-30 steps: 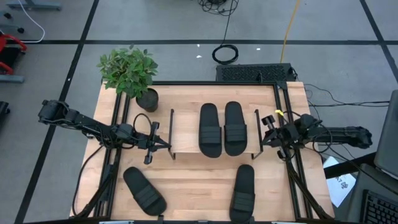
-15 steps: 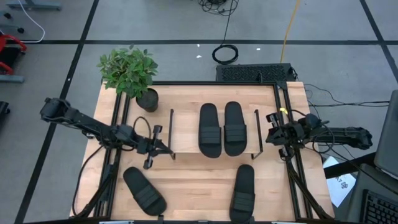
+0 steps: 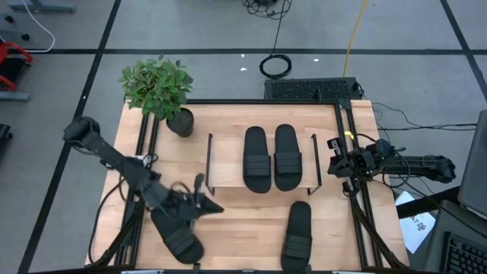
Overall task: Pick and place slides into the shelf
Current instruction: Put the black slide under the shelf
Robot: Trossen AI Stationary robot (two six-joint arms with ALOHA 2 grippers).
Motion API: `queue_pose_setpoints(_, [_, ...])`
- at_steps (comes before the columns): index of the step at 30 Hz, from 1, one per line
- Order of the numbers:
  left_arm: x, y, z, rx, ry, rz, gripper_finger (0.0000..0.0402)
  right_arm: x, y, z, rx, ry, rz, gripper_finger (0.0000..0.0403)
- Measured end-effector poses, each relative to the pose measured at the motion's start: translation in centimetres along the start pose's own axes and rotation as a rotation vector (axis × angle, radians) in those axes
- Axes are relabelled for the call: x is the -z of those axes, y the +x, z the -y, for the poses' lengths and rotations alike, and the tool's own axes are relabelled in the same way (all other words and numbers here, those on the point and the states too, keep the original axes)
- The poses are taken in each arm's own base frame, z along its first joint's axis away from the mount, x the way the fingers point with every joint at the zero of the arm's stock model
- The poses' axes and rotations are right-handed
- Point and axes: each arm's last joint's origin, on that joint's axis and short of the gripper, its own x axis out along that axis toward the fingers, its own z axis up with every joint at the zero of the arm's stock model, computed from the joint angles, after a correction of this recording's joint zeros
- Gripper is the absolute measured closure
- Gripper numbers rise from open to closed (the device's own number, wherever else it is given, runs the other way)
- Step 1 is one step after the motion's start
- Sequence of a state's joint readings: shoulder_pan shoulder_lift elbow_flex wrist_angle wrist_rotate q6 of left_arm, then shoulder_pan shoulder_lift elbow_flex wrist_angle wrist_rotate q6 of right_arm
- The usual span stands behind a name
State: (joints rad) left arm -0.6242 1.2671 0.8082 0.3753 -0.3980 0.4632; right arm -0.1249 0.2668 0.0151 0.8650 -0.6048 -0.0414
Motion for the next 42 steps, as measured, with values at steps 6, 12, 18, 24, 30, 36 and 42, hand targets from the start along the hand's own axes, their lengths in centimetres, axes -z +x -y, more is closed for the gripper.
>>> queue_pose_setpoints(6, [-1.0,5.1,3.8,-0.077,0.016,-0.107,0.0399,0.0,0.0,0.0,0.0,0.003,0.0,0.0403])
queue_pose_setpoints(12, [-1.1,11.2,7.1,-0.226,0.106,-0.224,0.0398,0.0,0.0,0.0,0.0,0.002,0.003,0.0403])
queue_pose_setpoints(18, [-0.7,15.6,9.8,-0.284,0.244,-0.305,0.0398,-0.5,0.0,0.0,0.0,0.039,0.046,0.0403])
queue_pose_setpoints(24, [0.0,17.9,9.5,-0.255,0.135,-0.336,0.0398,-1.0,0.0,0.0,-0.004,0.114,0.088,0.0403])
queue_pose_setpoints(30, [0.5,19.5,8.0,-0.171,-0.047,-0.327,0.0383,-1.0,0.0,0.0,-0.005,0.125,0.09,0.0403])
queue_pose_setpoints(36, [1.3,21.5,7.6,-0.134,-0.083,-0.321,0.0336,-1.2,-0.1,0.0,-0.005,0.112,0.108,0.0403])
queue_pose_setpoints(42, [1.6,23.0,8.6,-0.116,-0.007,-0.364,0.0303,-1.2,-0.1,0.0,-0.006,0.137,0.105,0.0403])
